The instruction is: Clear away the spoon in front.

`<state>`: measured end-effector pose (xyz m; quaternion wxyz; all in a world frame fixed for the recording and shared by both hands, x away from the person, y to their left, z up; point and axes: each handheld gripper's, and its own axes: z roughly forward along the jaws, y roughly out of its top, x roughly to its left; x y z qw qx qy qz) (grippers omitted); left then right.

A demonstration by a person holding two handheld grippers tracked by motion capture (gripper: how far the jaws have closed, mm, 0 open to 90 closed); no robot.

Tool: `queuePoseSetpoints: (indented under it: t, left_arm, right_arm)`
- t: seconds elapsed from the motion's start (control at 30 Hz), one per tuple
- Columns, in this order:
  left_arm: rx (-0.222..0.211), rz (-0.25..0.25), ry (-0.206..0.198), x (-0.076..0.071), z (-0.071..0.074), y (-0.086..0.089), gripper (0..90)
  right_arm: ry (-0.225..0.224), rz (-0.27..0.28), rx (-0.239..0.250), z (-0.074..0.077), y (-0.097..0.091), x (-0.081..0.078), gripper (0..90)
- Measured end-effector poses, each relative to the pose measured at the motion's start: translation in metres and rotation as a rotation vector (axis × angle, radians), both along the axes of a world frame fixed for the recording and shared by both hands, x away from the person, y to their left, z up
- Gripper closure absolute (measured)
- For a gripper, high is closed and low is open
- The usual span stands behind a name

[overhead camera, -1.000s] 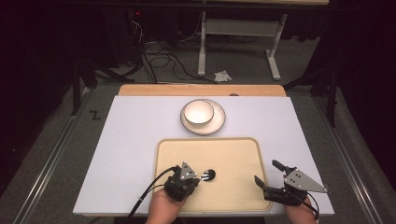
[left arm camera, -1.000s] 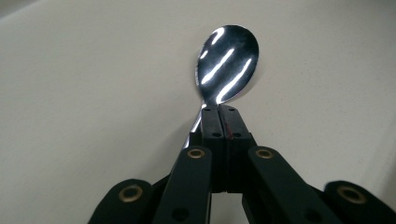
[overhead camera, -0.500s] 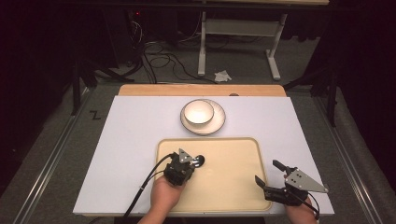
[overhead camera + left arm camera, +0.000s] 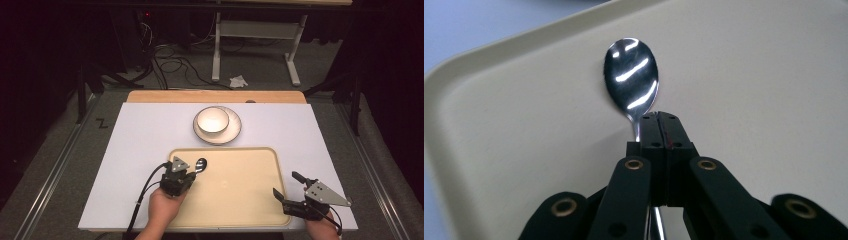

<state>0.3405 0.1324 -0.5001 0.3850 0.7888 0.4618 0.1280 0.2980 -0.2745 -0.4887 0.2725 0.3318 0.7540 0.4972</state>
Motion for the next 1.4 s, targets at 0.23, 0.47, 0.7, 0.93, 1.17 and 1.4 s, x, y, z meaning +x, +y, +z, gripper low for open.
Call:
queuePoseSetpoints:
  t: [0.23,0.47,0.7,0.93,1.17,1.4]
  left_arm:
    - [-0.005,0.047,-0.001,-0.029,0.004,0.039,90.0]
    - [-0.008,0.102,-0.018,-0.043,0.004,0.062,90.0]
    - [-0.002,0.074,0.04,-0.041,-0.005,0.055,90.0]
    - [0.067,0.002,0.076,-0.043,-0.01,0.039,90.0]
    - [0.103,-0.063,0.072,-0.049,-0.009,0.023,90.0]
    - [0.109,-0.131,0.06,-0.055,-0.009,0.001,90.0]
  right_arm:
    - [-0.002,0.004,-0.008,-0.001,0.001,0.001,15.8]
    - [-0.003,0.003,-0.004,0.0,0.003,0.0,15.8]
    - [0.001,-0.004,0.002,0.0,0.002,0.0,15.8]
    - [0.001,-0.006,-0.001,0.0,0.002,0.0,15.8]
    - [0.002,-0.004,-0.001,-0.001,0.002,0.0,15.8]
    - [0.007,-0.004,0.0,-0.001,0.002,0.0,15.8]
